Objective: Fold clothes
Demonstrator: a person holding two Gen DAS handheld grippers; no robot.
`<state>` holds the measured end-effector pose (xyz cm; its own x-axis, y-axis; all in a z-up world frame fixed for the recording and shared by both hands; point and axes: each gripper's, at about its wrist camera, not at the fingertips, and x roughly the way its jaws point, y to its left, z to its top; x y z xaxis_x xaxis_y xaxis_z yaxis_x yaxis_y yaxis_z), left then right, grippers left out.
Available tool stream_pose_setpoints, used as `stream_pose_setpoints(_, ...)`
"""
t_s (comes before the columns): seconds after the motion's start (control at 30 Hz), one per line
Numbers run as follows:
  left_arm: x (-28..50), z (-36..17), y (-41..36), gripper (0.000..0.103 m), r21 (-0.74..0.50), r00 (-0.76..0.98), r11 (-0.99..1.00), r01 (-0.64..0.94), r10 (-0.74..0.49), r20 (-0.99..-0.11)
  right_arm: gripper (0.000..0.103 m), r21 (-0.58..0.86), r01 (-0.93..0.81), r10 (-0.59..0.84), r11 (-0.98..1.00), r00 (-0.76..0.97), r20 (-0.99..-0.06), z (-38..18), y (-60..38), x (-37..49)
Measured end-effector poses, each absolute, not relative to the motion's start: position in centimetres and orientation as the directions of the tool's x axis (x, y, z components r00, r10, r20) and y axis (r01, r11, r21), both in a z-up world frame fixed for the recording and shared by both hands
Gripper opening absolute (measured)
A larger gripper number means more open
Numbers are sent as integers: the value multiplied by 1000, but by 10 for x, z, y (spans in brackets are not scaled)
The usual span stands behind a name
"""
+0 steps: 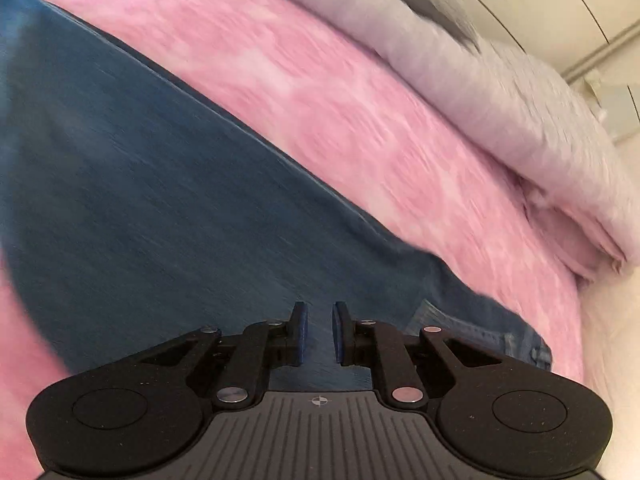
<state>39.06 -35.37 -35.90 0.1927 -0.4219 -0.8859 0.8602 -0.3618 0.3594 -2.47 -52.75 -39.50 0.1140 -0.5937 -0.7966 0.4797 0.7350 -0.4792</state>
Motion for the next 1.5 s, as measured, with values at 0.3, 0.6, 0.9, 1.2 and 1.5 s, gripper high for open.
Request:
stream_pose_setpoints(0.3, 361, -406, -322, 29, 442, 118, -655, 613, -478, -871, 53, -313, 475, -476, 823, 273, -836, -372, -422, 74)
stream_pose_setpoints(0.6, 411, -402, -312, 29, 360, 43, -595, 719, -479, -877, 53, -226, 362, -367, 904, 389, -845, -385, -331, 203)
stream_pose_setpoints(0.9, 447, -381, -284, 29, 309, 24, -446, 840, -539, -842, 54, -358, 161, -389, 920, 482, -785, -433, -285, 298)
stream_pose_setpoints(1.2, 492, -377, -291, 44, -175, -207, -111, 978, -550, -809, 53, -438, 75, -414, 896, 501, -760, -452, -282, 326)
stream_pose_setpoints(1.5, 498, -409, -340, 57, -437, -310, 148, 887, -512, -801, 96, -508, 170, -527, 844, 436, -729, -432, -277, 256)
